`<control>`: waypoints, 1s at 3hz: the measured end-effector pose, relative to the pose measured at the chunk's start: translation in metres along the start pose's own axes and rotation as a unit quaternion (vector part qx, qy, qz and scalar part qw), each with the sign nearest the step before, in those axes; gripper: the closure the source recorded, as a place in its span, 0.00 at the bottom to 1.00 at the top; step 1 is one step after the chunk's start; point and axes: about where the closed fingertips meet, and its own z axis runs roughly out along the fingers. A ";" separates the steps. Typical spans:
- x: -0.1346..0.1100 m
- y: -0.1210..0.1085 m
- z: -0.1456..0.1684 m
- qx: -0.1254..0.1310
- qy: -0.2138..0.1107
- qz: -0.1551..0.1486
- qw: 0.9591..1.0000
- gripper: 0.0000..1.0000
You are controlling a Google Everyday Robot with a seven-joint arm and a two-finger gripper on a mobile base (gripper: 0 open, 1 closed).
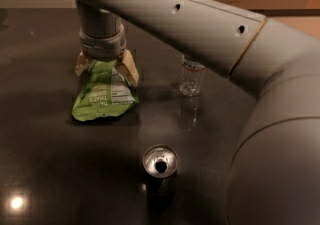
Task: Move green rice chip bag near redbull can
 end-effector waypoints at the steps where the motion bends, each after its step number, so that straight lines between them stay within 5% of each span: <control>1: 0.003 0.003 0.006 -0.014 0.005 -0.009 1.000 0.48; 3: -0.009 0.018 -0.012 -0.016 0.014 0.008 1.000 0.95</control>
Offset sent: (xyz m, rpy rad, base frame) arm -0.0010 -0.0143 -0.0008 -0.0660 -0.0194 0.0113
